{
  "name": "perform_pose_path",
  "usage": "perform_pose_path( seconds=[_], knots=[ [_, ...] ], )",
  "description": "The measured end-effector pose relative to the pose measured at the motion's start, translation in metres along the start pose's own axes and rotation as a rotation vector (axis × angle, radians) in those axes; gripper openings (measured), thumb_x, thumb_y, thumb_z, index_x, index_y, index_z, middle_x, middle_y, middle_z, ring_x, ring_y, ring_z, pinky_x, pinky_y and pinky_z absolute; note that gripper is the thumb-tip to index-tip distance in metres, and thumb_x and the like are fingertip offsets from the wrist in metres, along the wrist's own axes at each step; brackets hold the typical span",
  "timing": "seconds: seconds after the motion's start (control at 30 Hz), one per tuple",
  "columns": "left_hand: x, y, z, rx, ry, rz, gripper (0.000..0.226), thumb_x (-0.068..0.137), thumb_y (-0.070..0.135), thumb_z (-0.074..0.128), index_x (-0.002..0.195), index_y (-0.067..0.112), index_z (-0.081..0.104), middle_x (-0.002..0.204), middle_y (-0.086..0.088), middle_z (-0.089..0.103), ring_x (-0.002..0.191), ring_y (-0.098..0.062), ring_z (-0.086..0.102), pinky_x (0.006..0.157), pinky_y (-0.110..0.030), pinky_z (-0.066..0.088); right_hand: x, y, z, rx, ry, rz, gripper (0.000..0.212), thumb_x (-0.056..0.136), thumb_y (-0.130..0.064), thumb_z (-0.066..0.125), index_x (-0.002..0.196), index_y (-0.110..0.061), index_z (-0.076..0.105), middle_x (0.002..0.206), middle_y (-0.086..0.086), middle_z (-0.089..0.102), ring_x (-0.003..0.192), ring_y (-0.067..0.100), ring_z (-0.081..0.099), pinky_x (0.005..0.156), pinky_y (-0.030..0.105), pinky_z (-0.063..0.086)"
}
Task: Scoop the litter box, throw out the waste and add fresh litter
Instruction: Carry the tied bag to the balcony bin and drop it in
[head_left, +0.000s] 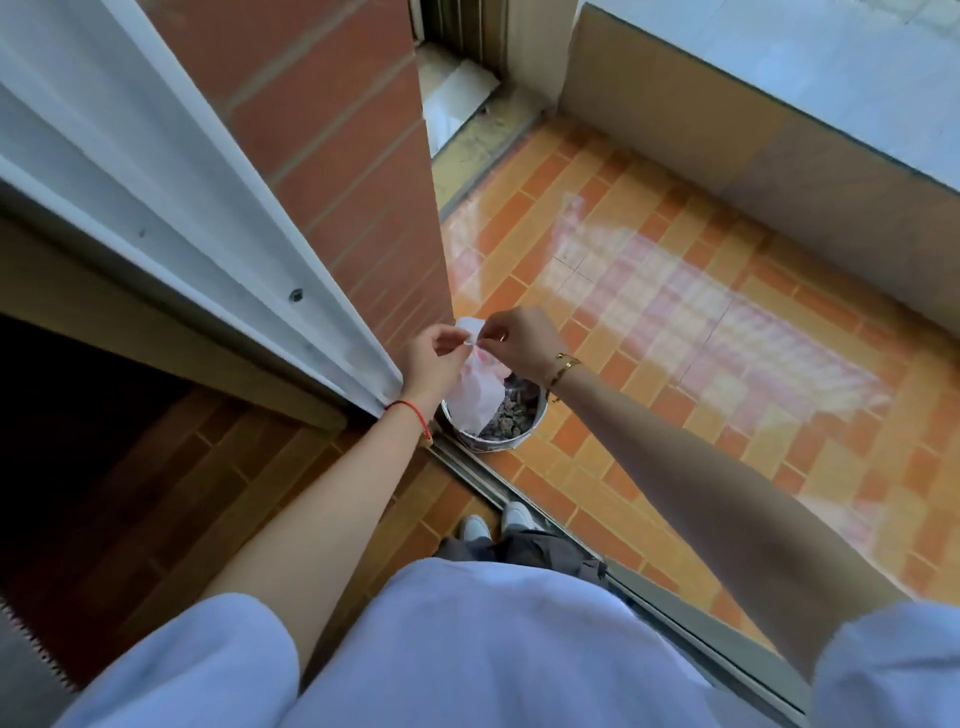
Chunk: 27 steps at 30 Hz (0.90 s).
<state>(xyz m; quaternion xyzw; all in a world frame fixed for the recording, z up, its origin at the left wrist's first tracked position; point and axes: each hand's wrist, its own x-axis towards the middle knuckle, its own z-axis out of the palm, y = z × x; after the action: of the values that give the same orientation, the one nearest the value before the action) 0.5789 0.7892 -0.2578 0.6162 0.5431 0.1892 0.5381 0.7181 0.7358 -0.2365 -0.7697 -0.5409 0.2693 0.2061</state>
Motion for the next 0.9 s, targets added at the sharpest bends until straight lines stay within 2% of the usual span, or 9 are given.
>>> perform_pose_path(
  seconds=[0.1, 0.2, 0.43, 0.53, 0.7, 0.77, 0.83, 0.9],
  knots=[
    [0.019, -0.006, 0.008, -0.007, -0.010, -0.032, 0.013, 0.087, 0.005, 0.067, 0.100, 0.003, 0.069, 0.093, -0.004, 0.068, 0.084, -0.010, 0.062, 0.074, -0.014, 0.051, 0.017, 0.009, 0.008, -0.014, -0.048, 0.029, 0.016, 0.087, -0.018, 0.061, 0.087, -0.009, 0.074, 0.081, 0.005, 0.072, 0.072, 0.017, 0.064, 0.062, 0.026, 0.047],
    [0.038, -0.018, 0.018, 0.010, -0.025, -0.064, 0.010, 0.086, 0.008, 0.070, 0.095, 0.011, 0.069, 0.093, -0.001, 0.070, 0.089, -0.012, 0.065, 0.081, -0.025, 0.054, 0.029, 0.024, 0.021, -0.045, -0.076, 0.069, 0.018, 0.087, -0.019, 0.057, 0.085, -0.009, 0.073, 0.080, 0.006, 0.071, 0.072, 0.021, 0.065, 0.064, 0.033, 0.054],
    [0.067, -0.046, 0.041, 0.051, -0.070, -0.095, 0.009, 0.085, 0.007, 0.070, 0.089, 0.015, 0.071, 0.094, -0.002, 0.073, 0.093, -0.015, 0.067, 0.087, -0.030, 0.055, 0.048, 0.065, 0.052, -0.116, -0.050, 0.132, 0.016, 0.081, -0.011, 0.053, 0.080, -0.013, 0.069, 0.076, 0.002, 0.069, 0.070, 0.022, 0.063, 0.060, 0.037, 0.054],
    [0.073, -0.055, 0.044, 0.065, -0.060, -0.120, 0.016, 0.085, 0.004, 0.067, 0.088, 0.020, 0.071, 0.095, 0.001, 0.073, 0.093, -0.013, 0.067, 0.087, -0.028, 0.055, 0.051, 0.078, 0.057, -0.088, -0.042, 0.155, 0.016, 0.081, -0.011, 0.051, 0.082, -0.012, 0.067, 0.079, 0.001, 0.069, 0.070, 0.023, 0.062, 0.060, 0.038, 0.054],
    [0.073, -0.053, 0.038, 0.057, -0.027, -0.126, 0.012, 0.088, 0.003, 0.063, 0.096, 0.008, 0.071, 0.095, -0.001, 0.071, 0.086, -0.003, 0.064, 0.077, -0.014, 0.050, 0.043, 0.094, 0.060, -0.049, -0.033, 0.191, 0.018, 0.082, -0.009, 0.049, 0.081, -0.009, 0.067, 0.076, 0.006, 0.069, 0.068, 0.026, 0.062, 0.058, 0.035, 0.052],
    [0.070, -0.053, 0.033, 0.074, -0.023, -0.115, 0.013, 0.088, 0.002, 0.063, 0.096, 0.008, 0.071, 0.094, 0.000, 0.071, 0.085, -0.001, 0.063, 0.076, -0.012, 0.049, 0.036, 0.097, 0.061, -0.044, -0.043, 0.211, 0.019, 0.083, -0.011, 0.049, 0.080, -0.010, 0.067, 0.074, 0.006, 0.069, 0.068, 0.026, 0.062, 0.056, 0.032, 0.048],
    [0.065, -0.052, 0.031, 0.097, -0.030, -0.109, 0.013, 0.087, 0.003, 0.063, 0.094, 0.010, 0.071, 0.093, 0.001, 0.071, 0.086, -0.003, 0.063, 0.077, -0.013, 0.048, 0.031, 0.099, 0.061, -0.028, -0.045, 0.240, 0.019, 0.085, -0.012, 0.050, 0.084, -0.011, 0.069, 0.078, 0.004, 0.070, 0.071, 0.024, 0.063, 0.058, 0.032, 0.051],
    [0.058, -0.050, 0.030, 0.124, -0.038, -0.098, 0.013, 0.087, 0.005, 0.063, 0.094, 0.012, 0.071, 0.091, 0.003, 0.070, 0.085, -0.003, 0.063, 0.078, -0.012, 0.048, 0.026, 0.099, 0.058, 0.004, -0.043, 0.273, 0.019, 0.085, -0.014, 0.052, 0.091, -0.013, 0.070, 0.085, 0.000, 0.071, 0.076, 0.021, 0.063, 0.058, 0.029, 0.047]
  ],
)
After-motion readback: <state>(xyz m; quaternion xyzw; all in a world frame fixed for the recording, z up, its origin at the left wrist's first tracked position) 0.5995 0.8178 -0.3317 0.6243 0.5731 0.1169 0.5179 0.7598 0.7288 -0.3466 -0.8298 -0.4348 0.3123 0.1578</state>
